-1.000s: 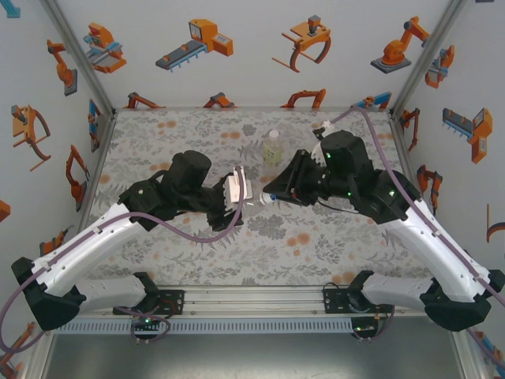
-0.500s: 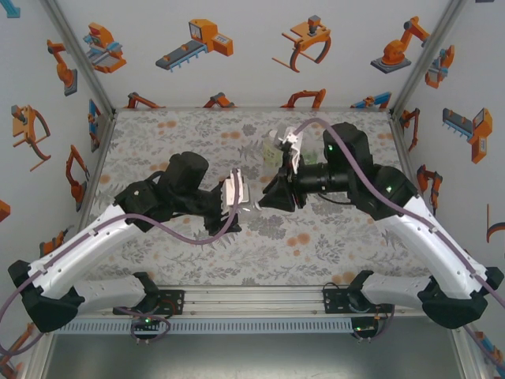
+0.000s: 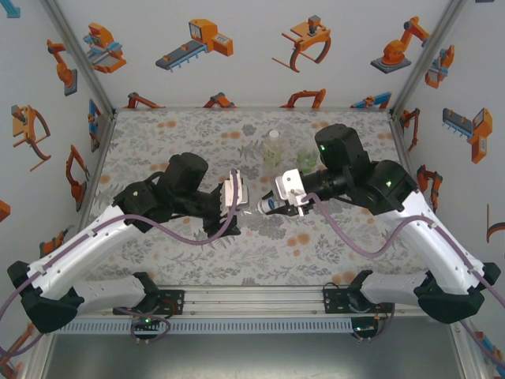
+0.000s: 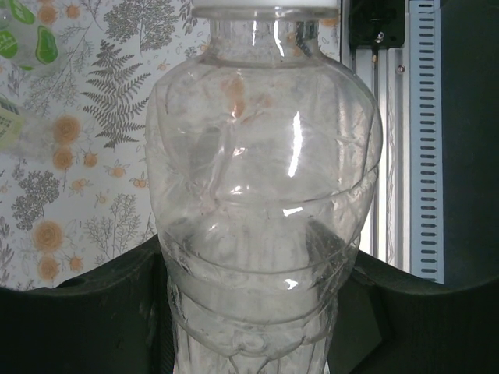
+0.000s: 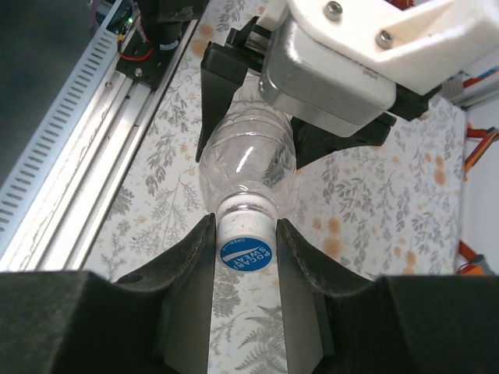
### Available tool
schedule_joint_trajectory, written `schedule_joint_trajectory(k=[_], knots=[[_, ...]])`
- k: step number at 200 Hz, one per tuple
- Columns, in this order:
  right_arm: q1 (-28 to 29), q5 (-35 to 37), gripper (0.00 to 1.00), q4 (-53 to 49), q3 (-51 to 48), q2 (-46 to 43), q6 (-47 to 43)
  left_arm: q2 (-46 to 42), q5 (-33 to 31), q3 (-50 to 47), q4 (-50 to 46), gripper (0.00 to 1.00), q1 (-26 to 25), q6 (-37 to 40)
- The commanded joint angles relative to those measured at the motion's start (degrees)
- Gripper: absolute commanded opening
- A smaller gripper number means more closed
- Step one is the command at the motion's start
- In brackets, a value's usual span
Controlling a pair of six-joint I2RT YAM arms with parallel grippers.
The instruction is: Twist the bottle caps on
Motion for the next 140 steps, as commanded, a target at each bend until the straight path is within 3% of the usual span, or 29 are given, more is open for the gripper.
schedule_joint_trajectory(k=[1, 62, 89, 140], knots=[[0.5, 0.43, 0.1, 0.19, -1.93, -0.56, -4.95, -0.16, 4.73, 2.87, 4.95, 0.0, -0.34, -0.91], [0.5, 5.07, 0.42, 15.42, -7.26, -6.19, 8.76, 0.51, 4.03, 1.31, 5.1, 0.0, -0.33, -0.68], [0.5, 6.33, 0.47, 20.41, -8.92, -8.63, 17.8, 0.81, 3.2, 0.96, 4.98, 0.0, -0.33, -0.6], [0.5, 16.94, 0.49, 30.68, -14.48, -15.18, 48.06, 1.54, -0.07, -0.23, 5.46, 0.0, -0.33, -0.23]])
